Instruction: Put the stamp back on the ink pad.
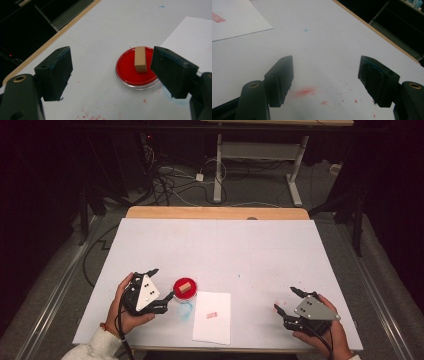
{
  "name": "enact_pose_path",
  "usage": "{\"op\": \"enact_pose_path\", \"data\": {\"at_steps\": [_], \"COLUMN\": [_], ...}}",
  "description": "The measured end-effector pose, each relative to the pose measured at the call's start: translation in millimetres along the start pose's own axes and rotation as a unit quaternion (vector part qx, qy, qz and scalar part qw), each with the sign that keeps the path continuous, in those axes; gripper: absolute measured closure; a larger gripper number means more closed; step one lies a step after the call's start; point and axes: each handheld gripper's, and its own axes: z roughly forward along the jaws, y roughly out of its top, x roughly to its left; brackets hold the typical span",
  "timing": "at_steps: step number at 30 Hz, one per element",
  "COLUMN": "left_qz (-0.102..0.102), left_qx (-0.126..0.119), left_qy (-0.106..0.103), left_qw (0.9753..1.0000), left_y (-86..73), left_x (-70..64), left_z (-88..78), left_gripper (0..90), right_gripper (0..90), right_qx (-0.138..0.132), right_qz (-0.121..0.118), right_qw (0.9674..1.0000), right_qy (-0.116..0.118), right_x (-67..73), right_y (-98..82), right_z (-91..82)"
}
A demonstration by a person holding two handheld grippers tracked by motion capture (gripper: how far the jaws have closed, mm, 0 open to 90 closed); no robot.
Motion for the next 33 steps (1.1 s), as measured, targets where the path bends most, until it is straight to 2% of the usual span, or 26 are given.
{"op": "enact_pose_path", "data": {"at_steps": [4,10,13,15,23,24,27,33], "left_qz": [0.001,-0.012,-0.011,-0.02,-0.033,-0.035,-0.027,-0.021], "left_qx": [0.011,0.023,0.032,0.035,0.054,0.056,0.062,0.062], "left_qy": [0.0,-0.005,-0.004,-0.009,-0.015,-0.017,-0.019,-0.021], "left_qw": [0.9999,0.9996,0.9994,0.9992,0.9979,0.9976,0.9975,0.9977], "left_y": [-9.1,-22.8,-30.0,-34.4,-50.3,-51.3,-50.4,-47.4], "left_x": [-0.8,1.9,2.3,3.3,3.3,2.4,-1.7,-6.4], "left_z": [-1.3,-4.9,-6.1,-6.3,-9.2,-8.4,-6.3,-6.0], "left_gripper": [17.1,17.1,17.1,17.1,17.1,17.1,17.1,17.1], "right_gripper": [29.0,29.0,29.0,29.0,29.0,29.0,29.0,29.0], "right_qx": [0.0,0.002,0.004,0.004,0.006,0.006,0.006,0.0], "right_qz": [0.001,0.002,0.004,0.006,0.009,0.009,0.009,0.007], "right_qw": [1.0,1.0,1.0,1.0,0.9999,0.9999,0.9999,1.0], "right_qy": [-0.001,-0.002,-0.003,-0.003,-0.005,-0.005,-0.004,-0.005], "right_x": [-0.4,-0.2,-0.8,-1.1,-2.8,-2.8,-3.0,-3.2], "right_y": [-0.1,-0.5,-0.9,-1.0,-1.9,-2.0,-2.1,-1.5], "right_z": [0.1,0.9,1.4,1.7,3.0,3.1,3.2,1.0]}}
